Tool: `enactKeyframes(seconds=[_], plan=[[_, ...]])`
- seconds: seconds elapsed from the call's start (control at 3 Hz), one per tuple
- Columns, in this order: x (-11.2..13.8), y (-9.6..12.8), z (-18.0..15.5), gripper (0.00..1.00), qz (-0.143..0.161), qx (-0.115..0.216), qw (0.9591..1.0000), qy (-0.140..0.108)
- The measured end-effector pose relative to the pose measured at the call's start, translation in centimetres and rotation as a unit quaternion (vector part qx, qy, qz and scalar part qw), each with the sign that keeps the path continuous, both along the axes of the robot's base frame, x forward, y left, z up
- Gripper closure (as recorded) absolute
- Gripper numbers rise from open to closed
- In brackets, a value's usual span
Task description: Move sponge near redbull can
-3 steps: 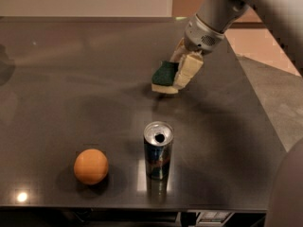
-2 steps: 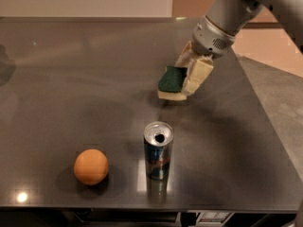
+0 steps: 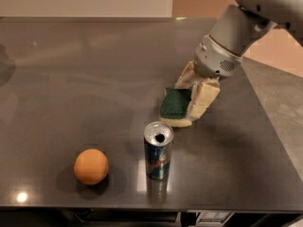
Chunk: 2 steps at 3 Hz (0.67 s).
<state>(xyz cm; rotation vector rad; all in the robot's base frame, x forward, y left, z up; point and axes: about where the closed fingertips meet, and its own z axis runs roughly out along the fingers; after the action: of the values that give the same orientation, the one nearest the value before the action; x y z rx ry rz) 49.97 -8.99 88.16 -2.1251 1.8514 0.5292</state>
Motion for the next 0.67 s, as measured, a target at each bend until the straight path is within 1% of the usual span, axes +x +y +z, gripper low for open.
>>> enactKeyframes(seconds=[0.33, 0.67], plan=[[-2.6, 0.3, -1.2, 1.0, 0.014, -0.006, 0.9998, 0.009], [-4.1, 0.3, -2.2, 0.83, 0.013, -0.009, 0.9998, 0.014]])
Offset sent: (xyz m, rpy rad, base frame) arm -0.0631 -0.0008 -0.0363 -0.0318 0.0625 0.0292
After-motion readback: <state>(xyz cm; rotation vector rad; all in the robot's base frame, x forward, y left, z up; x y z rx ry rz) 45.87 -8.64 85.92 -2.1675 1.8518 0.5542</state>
